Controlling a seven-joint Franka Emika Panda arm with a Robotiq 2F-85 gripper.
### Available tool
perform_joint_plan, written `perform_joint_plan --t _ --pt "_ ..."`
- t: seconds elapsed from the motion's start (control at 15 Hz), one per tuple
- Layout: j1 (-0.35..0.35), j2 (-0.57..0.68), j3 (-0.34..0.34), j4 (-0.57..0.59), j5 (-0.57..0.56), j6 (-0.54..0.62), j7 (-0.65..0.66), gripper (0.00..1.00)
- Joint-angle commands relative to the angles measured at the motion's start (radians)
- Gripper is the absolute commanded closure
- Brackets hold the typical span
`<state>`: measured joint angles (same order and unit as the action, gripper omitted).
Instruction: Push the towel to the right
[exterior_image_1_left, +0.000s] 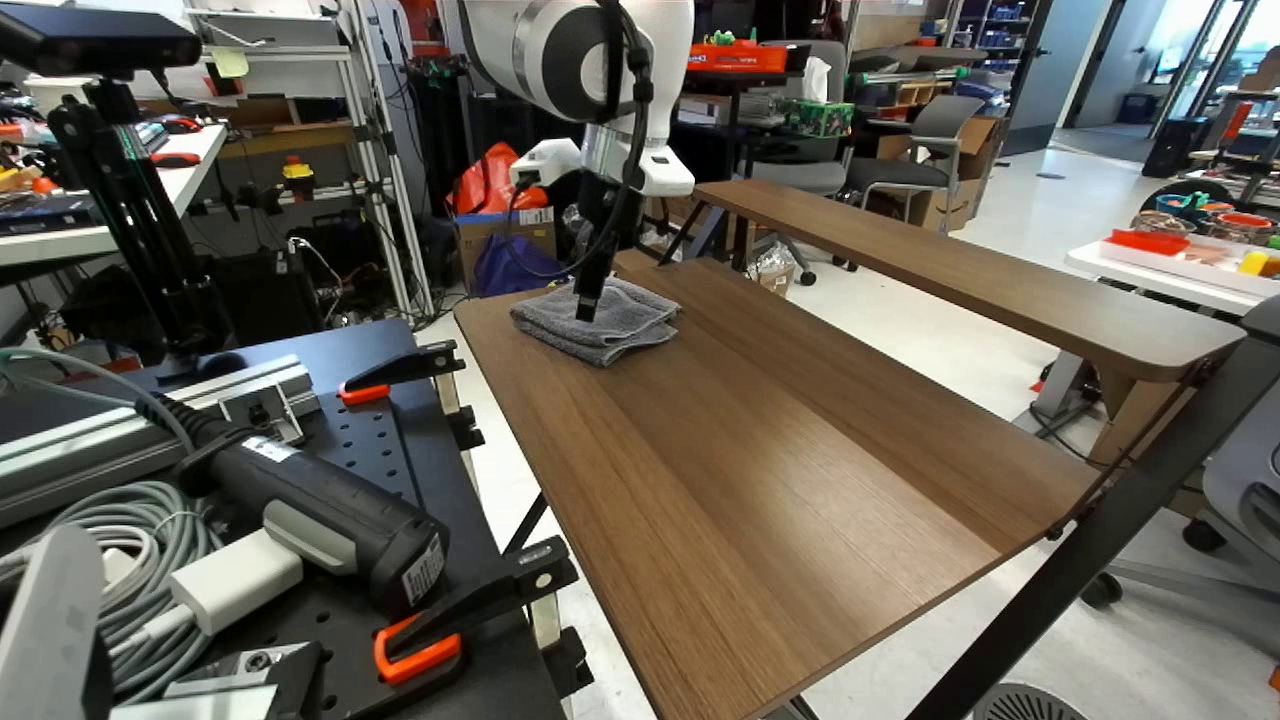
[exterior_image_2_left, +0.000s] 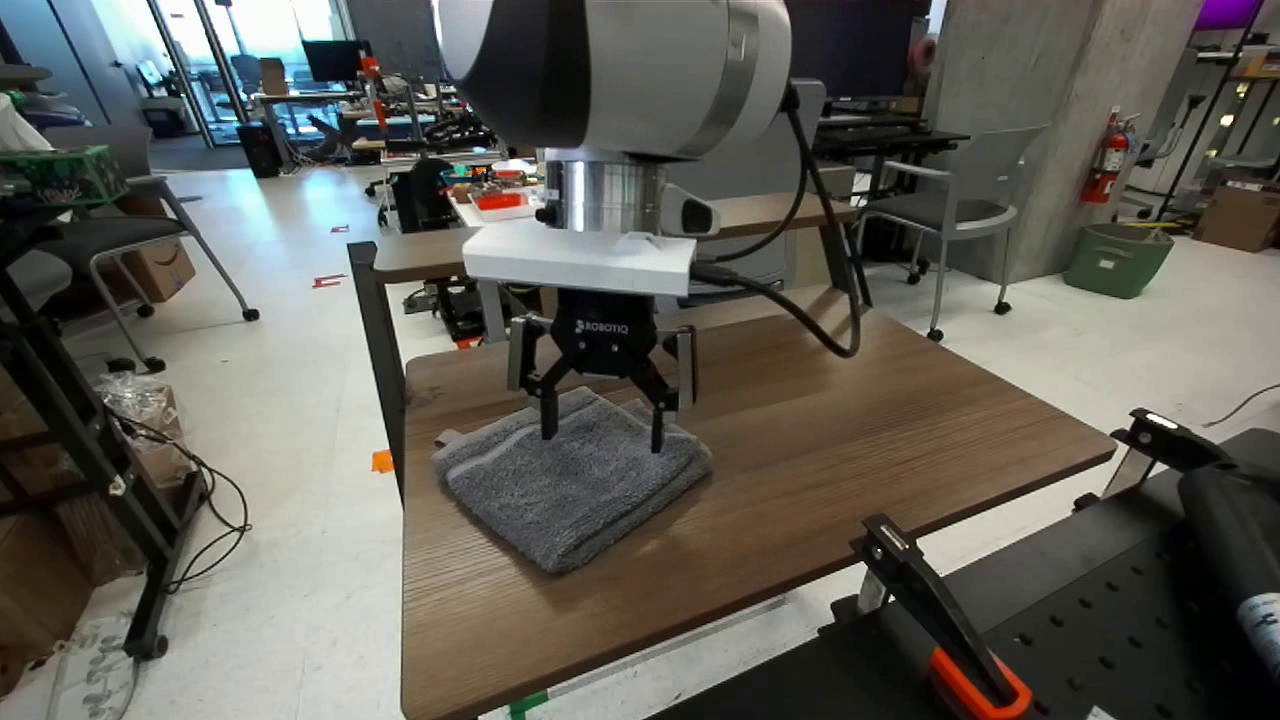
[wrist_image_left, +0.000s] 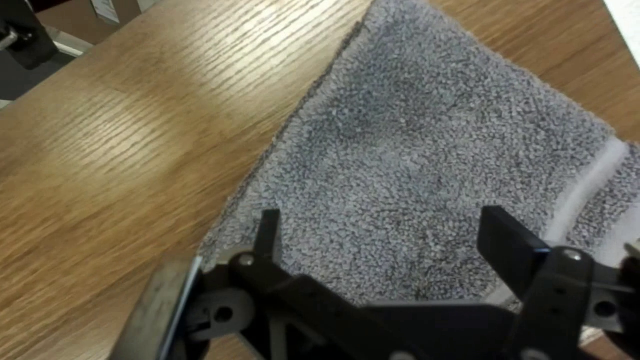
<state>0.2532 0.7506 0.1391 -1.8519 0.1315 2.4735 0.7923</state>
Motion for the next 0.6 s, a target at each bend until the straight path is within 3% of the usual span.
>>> perform_joint_plan --t 0.0,0.53 --pt "0.03 0.069 -0.021 0.082 0.03 -0.003 -0.016 0.0" --pt "0.019 0.138 -0.024 0.136 0.052 -0.004 -0.03 0.0"
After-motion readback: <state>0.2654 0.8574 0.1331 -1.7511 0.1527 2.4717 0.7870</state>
